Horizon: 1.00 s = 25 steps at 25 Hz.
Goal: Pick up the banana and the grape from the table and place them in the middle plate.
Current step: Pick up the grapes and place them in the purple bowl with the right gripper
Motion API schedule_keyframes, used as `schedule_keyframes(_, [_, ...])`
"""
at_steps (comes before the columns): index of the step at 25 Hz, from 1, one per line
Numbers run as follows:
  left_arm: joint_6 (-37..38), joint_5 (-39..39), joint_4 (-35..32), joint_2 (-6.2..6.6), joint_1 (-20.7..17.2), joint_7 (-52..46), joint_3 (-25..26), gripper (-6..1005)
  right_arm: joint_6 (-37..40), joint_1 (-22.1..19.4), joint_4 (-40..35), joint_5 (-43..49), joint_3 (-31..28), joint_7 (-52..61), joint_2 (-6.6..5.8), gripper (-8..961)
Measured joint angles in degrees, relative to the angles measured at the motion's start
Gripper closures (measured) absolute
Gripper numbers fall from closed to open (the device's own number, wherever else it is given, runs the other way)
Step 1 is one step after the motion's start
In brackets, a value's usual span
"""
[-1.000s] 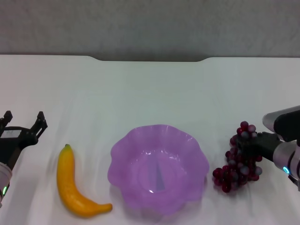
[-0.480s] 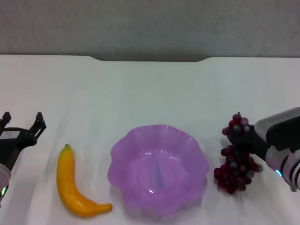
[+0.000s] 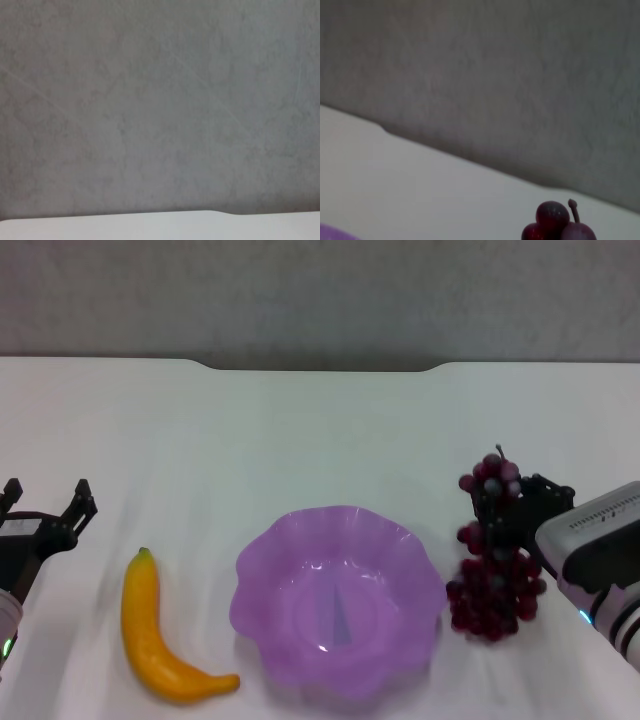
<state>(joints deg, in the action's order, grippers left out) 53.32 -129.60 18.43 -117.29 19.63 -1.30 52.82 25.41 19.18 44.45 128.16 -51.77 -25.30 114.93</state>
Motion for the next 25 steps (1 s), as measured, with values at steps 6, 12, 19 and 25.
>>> schedule_keyframes(6, [0.0,-0.1,0.1,0.04,0.1,0.0,0.0,105,7.4,-2.2,2.9,4.0,1.9,0.1,-0.14,536])
schedule_keyframes(12, [-0.2,0.0,-0.2,0.07,0.3,0.0,0.0,106,12.2,-5.9,9.3,11.2,1.4,0.1,-0.23,538])
schedule_keyframes(19, [-0.3,0.0,-0.4,0.07,0.2,0.0,0.0,106,17.2,-9.1,15.5,18.9,0.6,-0.4,-0.24,540])
schedule_keyframes(25, [-0.5,0.1,-0.4,0.06,0.0,0.0,0.0,105,18.6,-11.2,20.5,24.6,-1.6,-0.5,-0.28,542])
